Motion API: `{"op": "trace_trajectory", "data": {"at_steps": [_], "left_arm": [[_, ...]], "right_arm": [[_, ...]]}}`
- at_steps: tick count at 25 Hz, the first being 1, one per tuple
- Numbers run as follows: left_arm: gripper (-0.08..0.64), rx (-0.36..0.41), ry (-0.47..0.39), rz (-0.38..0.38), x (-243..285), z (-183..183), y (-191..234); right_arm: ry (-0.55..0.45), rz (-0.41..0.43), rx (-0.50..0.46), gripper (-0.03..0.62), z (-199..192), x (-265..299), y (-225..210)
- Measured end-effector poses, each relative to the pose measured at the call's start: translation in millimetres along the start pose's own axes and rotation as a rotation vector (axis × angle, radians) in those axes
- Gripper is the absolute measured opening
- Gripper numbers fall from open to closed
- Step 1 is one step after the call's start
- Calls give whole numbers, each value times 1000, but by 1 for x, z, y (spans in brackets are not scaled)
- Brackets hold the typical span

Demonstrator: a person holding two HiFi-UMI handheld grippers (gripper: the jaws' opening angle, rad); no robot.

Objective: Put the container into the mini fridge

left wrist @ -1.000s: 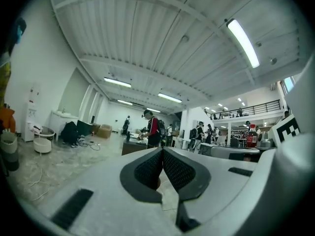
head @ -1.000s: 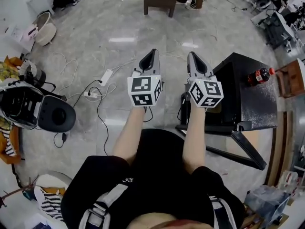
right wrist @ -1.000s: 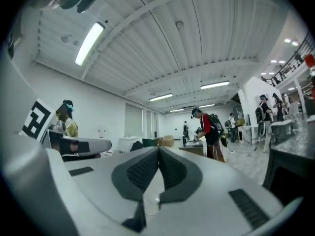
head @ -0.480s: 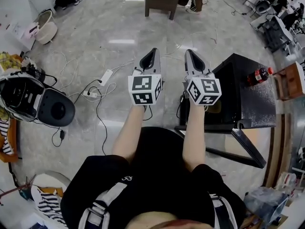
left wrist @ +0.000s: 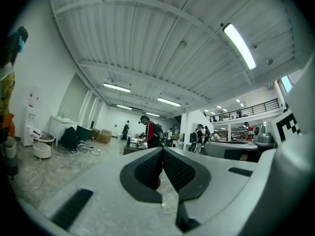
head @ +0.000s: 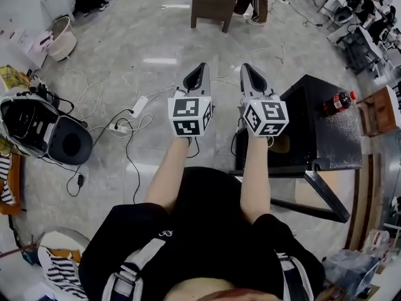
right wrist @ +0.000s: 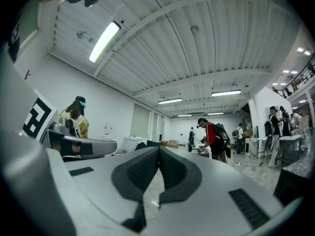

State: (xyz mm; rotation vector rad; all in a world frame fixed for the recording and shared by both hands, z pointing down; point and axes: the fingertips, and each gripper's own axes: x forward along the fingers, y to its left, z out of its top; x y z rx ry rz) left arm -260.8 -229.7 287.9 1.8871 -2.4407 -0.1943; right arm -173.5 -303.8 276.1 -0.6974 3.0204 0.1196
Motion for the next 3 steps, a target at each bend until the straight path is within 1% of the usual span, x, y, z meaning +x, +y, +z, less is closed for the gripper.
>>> {"op": "trace_trajectory", "data": {"at_steps": [3], "left_arm": [[6,3,-3,3,1,2,1]], "right_arm": [[-2,9,-6,12,2,2,3]]}}
